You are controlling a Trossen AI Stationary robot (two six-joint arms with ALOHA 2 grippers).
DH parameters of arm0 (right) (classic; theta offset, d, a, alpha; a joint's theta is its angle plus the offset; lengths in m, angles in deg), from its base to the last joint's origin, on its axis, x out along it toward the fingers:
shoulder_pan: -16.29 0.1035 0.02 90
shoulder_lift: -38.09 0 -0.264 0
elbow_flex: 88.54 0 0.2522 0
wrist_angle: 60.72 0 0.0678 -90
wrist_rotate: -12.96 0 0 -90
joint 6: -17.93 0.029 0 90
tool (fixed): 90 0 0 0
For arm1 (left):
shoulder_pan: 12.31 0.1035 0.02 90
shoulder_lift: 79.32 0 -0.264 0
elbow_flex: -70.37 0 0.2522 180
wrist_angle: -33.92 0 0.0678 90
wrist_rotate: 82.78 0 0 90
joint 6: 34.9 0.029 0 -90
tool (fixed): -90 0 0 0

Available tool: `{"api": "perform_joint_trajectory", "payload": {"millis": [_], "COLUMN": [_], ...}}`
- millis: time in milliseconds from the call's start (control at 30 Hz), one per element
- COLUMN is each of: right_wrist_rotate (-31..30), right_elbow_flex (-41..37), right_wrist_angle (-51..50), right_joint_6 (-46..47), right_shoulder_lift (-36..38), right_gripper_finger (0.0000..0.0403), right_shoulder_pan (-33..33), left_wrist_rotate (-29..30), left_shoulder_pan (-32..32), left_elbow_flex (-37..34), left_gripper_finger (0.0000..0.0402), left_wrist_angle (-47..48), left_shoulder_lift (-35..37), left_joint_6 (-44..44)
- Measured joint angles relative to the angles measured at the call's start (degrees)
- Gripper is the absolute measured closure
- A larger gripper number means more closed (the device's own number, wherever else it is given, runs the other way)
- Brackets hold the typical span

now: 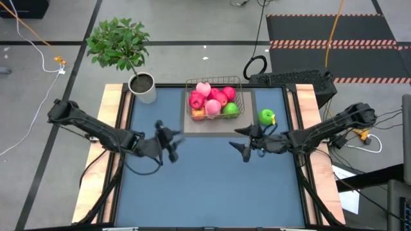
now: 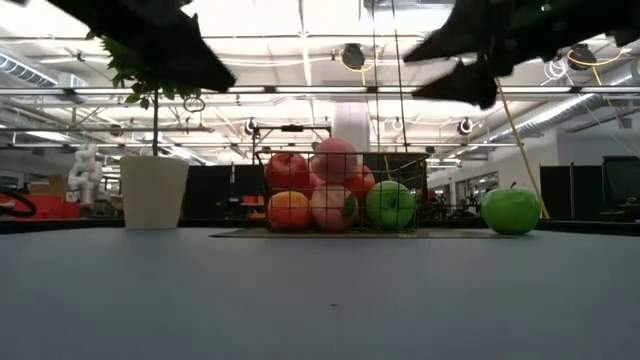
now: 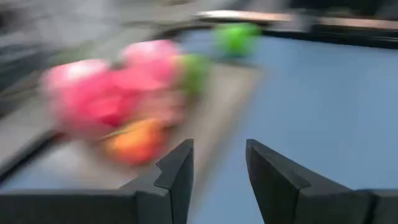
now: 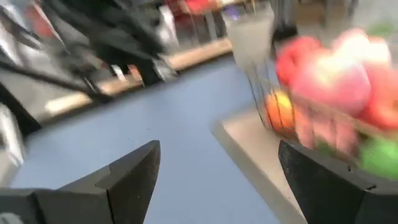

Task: Build produce basket
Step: Put the green apple into the wire basket

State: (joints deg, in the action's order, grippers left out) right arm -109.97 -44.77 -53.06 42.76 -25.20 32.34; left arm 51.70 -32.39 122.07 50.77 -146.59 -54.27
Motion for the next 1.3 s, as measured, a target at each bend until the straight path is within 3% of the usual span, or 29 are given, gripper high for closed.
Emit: {"api": "perform_joint_trajectory", "payload": {"millis": [100, 167, 233, 367, 500, 667, 833, 1000, 1200, 1300], "right_wrist_rotate": [-0.01, 0.0, -2.42, -7.73, -3.89, -0.19, 5.57, 16.6, 17.3, 19.85], "right_elbow_flex": [6.28, 11.99, 17.26, 24.59, 25.95, 22.37, 19.37, 16.25, 11.61, 8.89], "right_wrist_angle": [-20.68, -35.05, -48.13, -64.71, -72.84, -78.66, -75.43, -66.52, -65.48, -64.65], "right_joint_6": [8.59, 11.97, 13.3, 14.95, 16.29, 18.45, 13.51, 8.9, 8.57, 9.47], "right_shoulder_lift": [1.5, 1.73, 1.53, 1.48, 1.47, 1.44, 1.45, 1.45, 1.21, 1.21], "right_gripper_finger": [0.0083, 0.0083, 0.0083, 0.0083, 0.0083, 0.0083, 0.0083, 0.0074, 0.0045, 0.004], "right_shoulder_pan": [-1.25, -1.98, -3.35, -8.65, -17.65, -29.6, -38.73, -43.52, -48.06, -48.91], "left_wrist_rotate": [-15.69, -21.57, -21.84, -21.33, -21.31, -21.91, -23.77, -23.53, -21.46, -17.12], "left_shoulder_pan": [0.5, 0.83, 1.13, 1.68, 1.26, -0.52, -2.61, -2.91, -2.82, -2.64], "left_elbow_flex": [-5.18, -7.78, -10.06, -11.18, -11.29, -11.27, -11.27, -11.27, -11.27, -11.27], "left_gripper_finger": [0.0257, 0.0257, 0.0257, 0.0257, 0.0256, 0.0256, 0.0256, 0.0256, 0.0256, 0.0256], "left_wrist_angle": [-13.16, -20.55, -25.08, -29.4, -30.76, -31.08, -29.89, -29.37, -27.49, -26.74], "left_shoulder_lift": [-0.1, -1.23, -1.7, -1.63, -1.68, -1.68, -1.68, -1.68, -1.68, -1.7], "left_joint_6": [10.14, 13.08, 14.44, 16.34, 16.07, 16.15, 17.41, 16.63, 14.85, 11.32]}}
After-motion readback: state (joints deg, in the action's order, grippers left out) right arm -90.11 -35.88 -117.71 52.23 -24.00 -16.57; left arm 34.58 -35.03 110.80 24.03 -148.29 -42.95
